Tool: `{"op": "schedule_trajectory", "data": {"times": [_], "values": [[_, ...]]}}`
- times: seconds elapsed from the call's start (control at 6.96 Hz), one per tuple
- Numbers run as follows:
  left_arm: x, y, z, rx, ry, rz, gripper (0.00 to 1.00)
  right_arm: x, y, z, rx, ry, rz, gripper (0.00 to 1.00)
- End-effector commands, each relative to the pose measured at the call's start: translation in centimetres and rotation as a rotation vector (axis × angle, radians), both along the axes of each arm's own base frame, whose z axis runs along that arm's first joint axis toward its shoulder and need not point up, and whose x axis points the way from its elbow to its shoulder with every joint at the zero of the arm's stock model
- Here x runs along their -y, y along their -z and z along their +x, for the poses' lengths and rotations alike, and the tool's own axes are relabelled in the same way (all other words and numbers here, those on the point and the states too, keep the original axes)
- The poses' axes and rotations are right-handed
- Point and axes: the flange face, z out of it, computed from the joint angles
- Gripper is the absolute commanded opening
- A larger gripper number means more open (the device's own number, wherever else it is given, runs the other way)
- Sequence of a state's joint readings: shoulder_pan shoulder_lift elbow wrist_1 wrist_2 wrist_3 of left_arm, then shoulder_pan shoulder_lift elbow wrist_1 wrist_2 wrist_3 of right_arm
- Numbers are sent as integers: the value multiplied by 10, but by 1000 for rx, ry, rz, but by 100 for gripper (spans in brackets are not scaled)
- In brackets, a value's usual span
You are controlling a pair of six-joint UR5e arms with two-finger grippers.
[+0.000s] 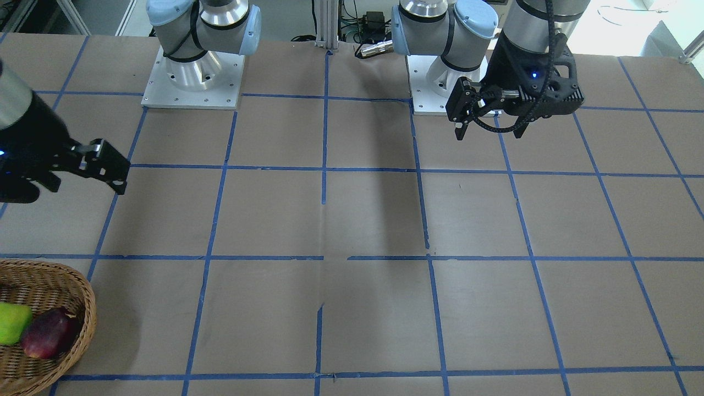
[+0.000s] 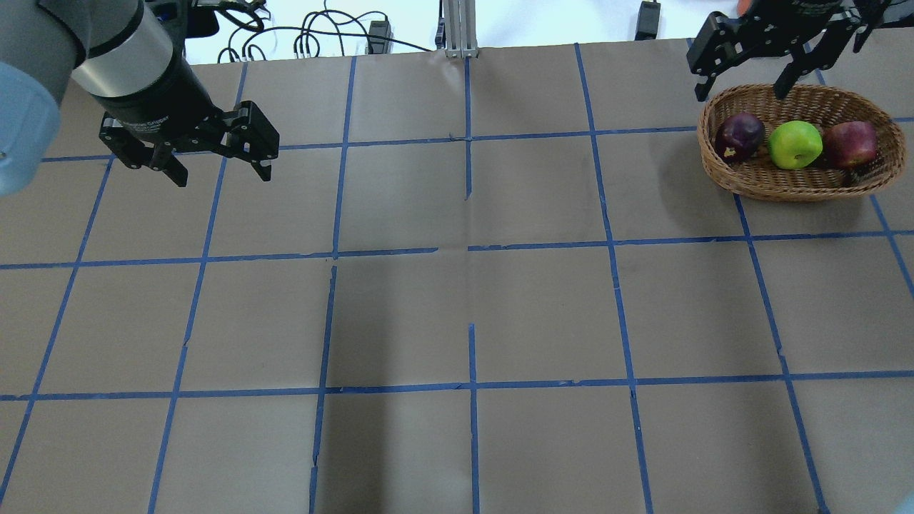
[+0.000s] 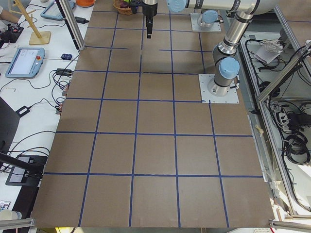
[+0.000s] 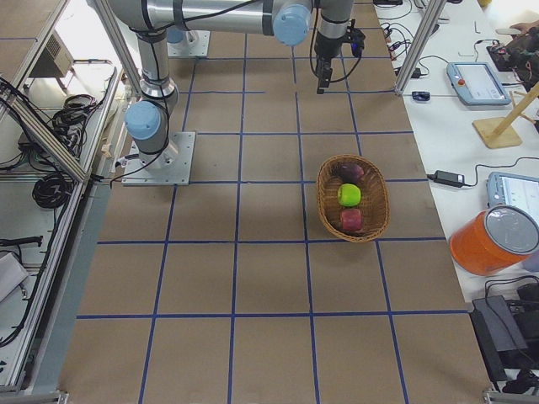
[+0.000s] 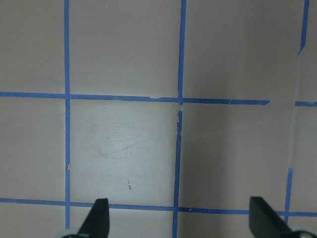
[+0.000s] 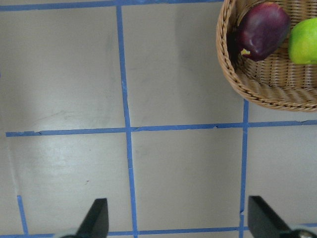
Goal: Put all apples into basket
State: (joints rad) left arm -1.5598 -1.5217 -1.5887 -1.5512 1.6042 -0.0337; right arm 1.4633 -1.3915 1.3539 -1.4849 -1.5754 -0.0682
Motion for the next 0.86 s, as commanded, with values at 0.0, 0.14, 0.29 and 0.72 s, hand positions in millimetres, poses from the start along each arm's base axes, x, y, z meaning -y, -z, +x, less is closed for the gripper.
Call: {"op": "schedule_trajectory", "data": {"times": [0.0,0.14,0.29,0.72], "values": [[0,-1,0,-1,-1,-1,100,-54,5,48,-6,20,16,100],[0,0,0,-1,-1,0,100,-62,6,56,-6,60,17,100],[0,0,0,-1,-1,0,100,-68,5,76,-15,25,14,100],[0,0,1,0,-1,2,100,-66,-3,80,-10,12,9,100]]}}
